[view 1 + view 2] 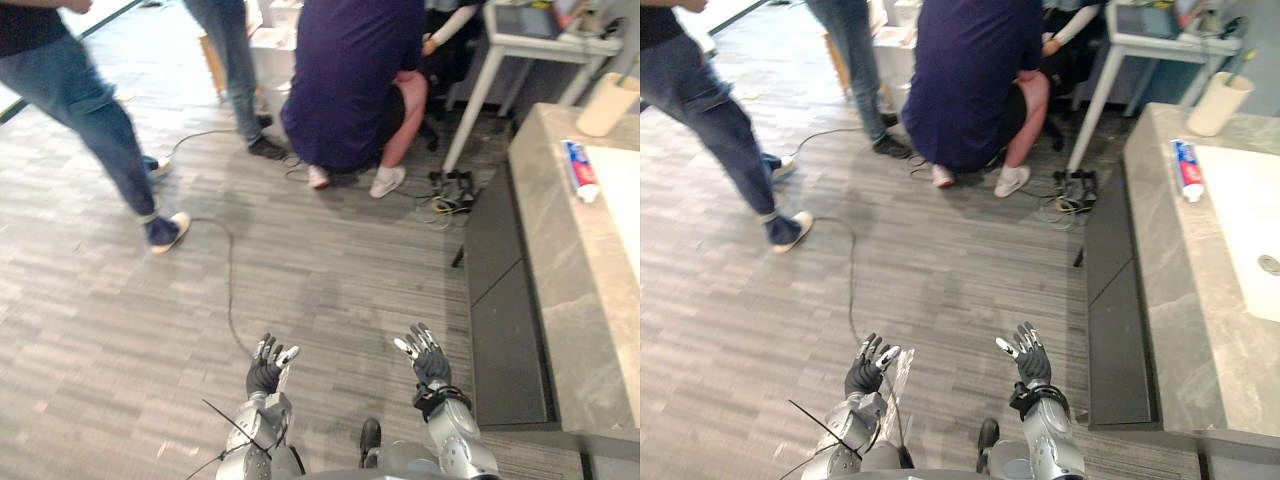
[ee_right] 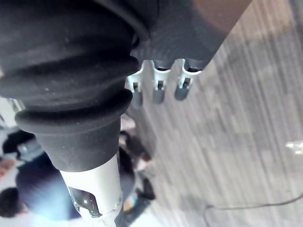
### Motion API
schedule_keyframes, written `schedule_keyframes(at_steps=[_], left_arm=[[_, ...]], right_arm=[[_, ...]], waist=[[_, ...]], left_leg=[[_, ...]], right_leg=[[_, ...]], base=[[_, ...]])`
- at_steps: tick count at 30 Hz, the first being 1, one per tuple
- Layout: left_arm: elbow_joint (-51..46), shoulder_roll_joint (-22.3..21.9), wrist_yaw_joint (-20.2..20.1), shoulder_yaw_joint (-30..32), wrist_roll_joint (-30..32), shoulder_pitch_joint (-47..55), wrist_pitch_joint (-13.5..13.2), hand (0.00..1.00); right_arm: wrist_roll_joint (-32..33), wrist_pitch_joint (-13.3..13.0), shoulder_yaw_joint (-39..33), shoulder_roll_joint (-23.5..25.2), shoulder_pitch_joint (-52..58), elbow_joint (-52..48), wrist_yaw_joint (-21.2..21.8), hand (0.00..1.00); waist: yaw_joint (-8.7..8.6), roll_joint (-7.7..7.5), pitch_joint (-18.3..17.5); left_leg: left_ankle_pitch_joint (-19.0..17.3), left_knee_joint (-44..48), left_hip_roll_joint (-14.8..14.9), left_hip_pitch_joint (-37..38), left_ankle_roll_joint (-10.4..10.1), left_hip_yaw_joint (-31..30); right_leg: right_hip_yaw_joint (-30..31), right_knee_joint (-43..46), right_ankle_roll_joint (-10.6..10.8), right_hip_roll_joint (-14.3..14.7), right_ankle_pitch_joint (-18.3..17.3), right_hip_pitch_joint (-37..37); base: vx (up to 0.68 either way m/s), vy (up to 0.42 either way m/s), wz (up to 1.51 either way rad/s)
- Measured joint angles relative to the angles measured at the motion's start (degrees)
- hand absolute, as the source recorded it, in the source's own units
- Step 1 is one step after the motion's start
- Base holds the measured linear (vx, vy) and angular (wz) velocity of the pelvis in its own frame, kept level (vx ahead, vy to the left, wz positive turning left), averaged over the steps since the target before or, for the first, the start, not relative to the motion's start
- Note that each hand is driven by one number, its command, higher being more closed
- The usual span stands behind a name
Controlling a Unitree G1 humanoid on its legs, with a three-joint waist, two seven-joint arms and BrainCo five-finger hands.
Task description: Organize washtable
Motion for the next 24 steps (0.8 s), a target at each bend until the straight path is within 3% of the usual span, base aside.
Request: schedule_keyframes(at_steps=[2, 4, 5, 6, 7, 8, 9, 10, 12, 14, 15, 17, 19, 21, 22, 23, 24], left_arm=[[-3.52, -0.26, -0.18, 0.8, 0.0, 3.17, 0.32, 0.0], [-4.53, -0.73, -0.32, 1.79, 0.05, 4.35, 0.25, 0.0], [-4.84, -1.85, -0.6, 1.75, -0.02, 5.61, 0.11, 0.0], [-4.84, -1.42, -0.74, 1.78, -0.04, 5.57, 0.14, 0.0], [-4.9, 0.13, -0.95, 1.97, -0.04, 5.55, 0.1, 0.0], [-4.9, 1.09, -1.27, 1.97, -0.02, 5.56, 0.09, 0.0], [-4.83, 2.5, -1.66, 1.76, 0.13, 5.44, 0.09, 0.0], [-4.88, 3.47, -2.4, 0.39, 0.14, 5.27, 0.08, 0.0], [-6.17, 4.03, -2.95, -1.41, 0.39, 5.15, 0.08, 0.0], [-7.25, 4.54, -4.02, -3.3, 1.31, 5.41, -0.02, 0.0], [-7.52, 4.54, -4.46, -4.48, 3.16, 5.63, -0.15, 0.0], [-7.54, 4.99, -6.23, -6.21, 7.03, 5.71, -0.21, 0.0], [-7.54, 6.8, -9.53, -8.75, 10.86, 5.63, -0.19, 0.0], [-7.54, 7.61, -12.47, -10.08, 12.72, 5.38, -0.09, 0.0], [-7.53, 7.85, -14.03, -10.68, 13.75, 5.29, -0.12, 0.0], [-7.57, 8.02, -14.59, -11.16, 13.84, 5.29, -0.16, 0.0], [-6.98, 8.44, -15.69, -12.21, 14.14, 4.48, -0.25, 0.0]], right_arm=[[-0.02, 0.01, -0.07, -1.06, 1.62, 0.19, 0.02, 0.0], [-0.02, 0.03, -0.06, -1.41, 1.67, 0.23, 0.14, 0.0], [-0.01, 0.12, -0.09, -2.47, 1.28, 1.0, 0.74, 0.0], [0.02, 0.28, -0.08, -1.84, 0.91, 2.22, 1.08, 0.0], [0.02, 0.49, 0.94, -0.66, 1.51, 2.82, 1.51, 0.0], [0.06, 0.56, 1.8, -0.03, 1.87, 2.83, 1.91, 0.0], [0.33, 0.58, 2.09, 1.6, 1.59, 2.79, 2.71, 0.0], [1.35, 0.27, 1.45, 3.19, 0.53, 2.71, 2.78, 0.0], [3.16, 0.26, 1.47, 3.84, -0.54, 2.66, 3.11, 0.0], [4.58, 0.17, 1.57, 4.07, -0.21, 0.89, 3.81, 0.0], [5.09, -0.01, 1.69, 3.89, 0.46, -0.85, 4.29, 0.0], [5.85, -0.1, 3.19, 2.47, 1.41, -2.18, 6.86, 0.0], [6.72, 0.13, 7.93, -1.54, 2.16, -2.54, 11.35, 0.0], [6.46, 0.38, 10.54, -4.25, 3.09, -2.59, 14.88, 0.0], [5.31, 0.48, 11.35, -5.44, 3.5, -2.69, 16.59, 0.0], [4.7, 0.46, 11.23, -5.72, 3.89, -2.94, 17.3, 0.0], [3.4, 0.36, 11.1, -6.48, 5.03, -3.38, 17.82, 0.0]], waist=[[-0.23, -0.08, -0.33], [-0.15, 0.67, -1.44], [0.12, 2.54, -3.08], [0.35, 1.45, -3.28], [-0.03, -1.35, -4.68], [0.13, -2.8, -5.51], [0.45, -4.14, -6.05], [-0.12, -4.03, -6.02], [-0.32, -3.32, -6.01], [-0.92, -1.93, -5.53], [-1.02, -1.05, -5.01], [-1.41, -0.31, -4.6], [-2.74, 0.73, -3.62], [-2.54, 1.16, -3.18], [-2.57, 1.24, -3.04], [-2.68, 0.68, -3.04], [-2.37, -0.93, -2.78]], left_leg=[[0.98, -10.94, 0.14, 0.1, -1.73, -13.25], [1.5, -13.31, 0.06, 0.19, -3.15, -17.11], [4.76, -12.5, -0.7, 0.51, -10.5, -16.63], [5.49, -10.25, -1.96, 0.52, -10.33, -14.58], [5.78, -8.98, -4.37, 0.9, -9.81, -12.11], [5.91, -8.54, -5.5, 1.48, -9.64, -10.42], [5.58, -8.51, -6.57, 3.5, -8.05, -7.21], [4.9, -9.68, -7.46, 6.3, -6.48, -3.57], [5.19, -13.25, -8.14, 10.28, -4.09, 0.75], [6.48, -19.25, -9.55, 16.15, -1.85, 5.49], [7.07, -23.14, -10.74, 19.94, -0.97, 8.55], [7.17, -26.67, -12.51, 23.48, -0.54, 12.33], [6.5, -27.72, -12.62, 24.89, 0.5, 15.41], [6.16, -28.46, -12.57, 26.58, 0.69, 17.17], [5.19, -28.54, -12.68, 27.63, -0.56, 18.54], [4.37, -28.51, -13.25, 28.35, -1.38, 19.14], [2.18, -28.11, -14.65, 29.95, -2.77, 20.01]], right_leg=[[9.08, 5.59, 3.9, -1.31, -5.42, -1.44], [13.63, 7.88, 6.83, -1.96, -7.65, -3.12], [17.65, 8.44, 9.6, -2.91, -9.3, -4.14], [18.55, 8.43, 10.36, -4.88, -9.25, -4.04], [17.54, 8.95, 11.03, -8.24, -8.02, -4.69], [16.72, 9.63, 10.65, -9.75, -6.23, -5.65], [15.48, 12.23, 8.27, -11.15, -2.36, -7.68], [12.55, 16.71, 5.1, -12.31, 3.81, -10.56], [9.21, 23.31, 1.4, -13.46, 9.18, -15.25], [0.2, 33.69, -1.01, -14.4, 7.5, -19.81], [-7.42, 38.3, -2.45, -15.29, 5.8, -20.8], [-16.88, 42.37, -1.92, -15.81, 1.18, -21.72], [-27.97, 40.78, -0.86, -14.46, -3.61, -22.03], [-36.18, 36.43, -0.55, -14.1, -4.95, -21.82], [-41.87, 30.67, -0.87, -13.97, -4.39, -20.97], [-44.32, 26.22, -2.36, -14.08, -2.04, -19.67], [-46.61, 21.28, -9.16, -13.5, -1.78, -17.33]], base=[[0.34, 0.619, -1.87], [0.29, 0.661, -1.73], [0.28, 0.745, -1.69], [0.35, 0.849, -1.45], [0.24, 0.514, -0.79], [0.29, 0.582, -0.98], [0.26, 0.656, -1.08], [0.21, 0.645, -1.09], [0.12, 0.411, -0.89], [0.13, 0.312, -0.9], [0.16, 0.307, -1.03], [0.2, 0.251, -0.97], [0.26, 0.131, -0.77], [0.32, 0.014, -0.84], [0.32, -0.051, -0.74], [0.36, -0.089, -0.63], [0.35, -0.136, -0.67]])
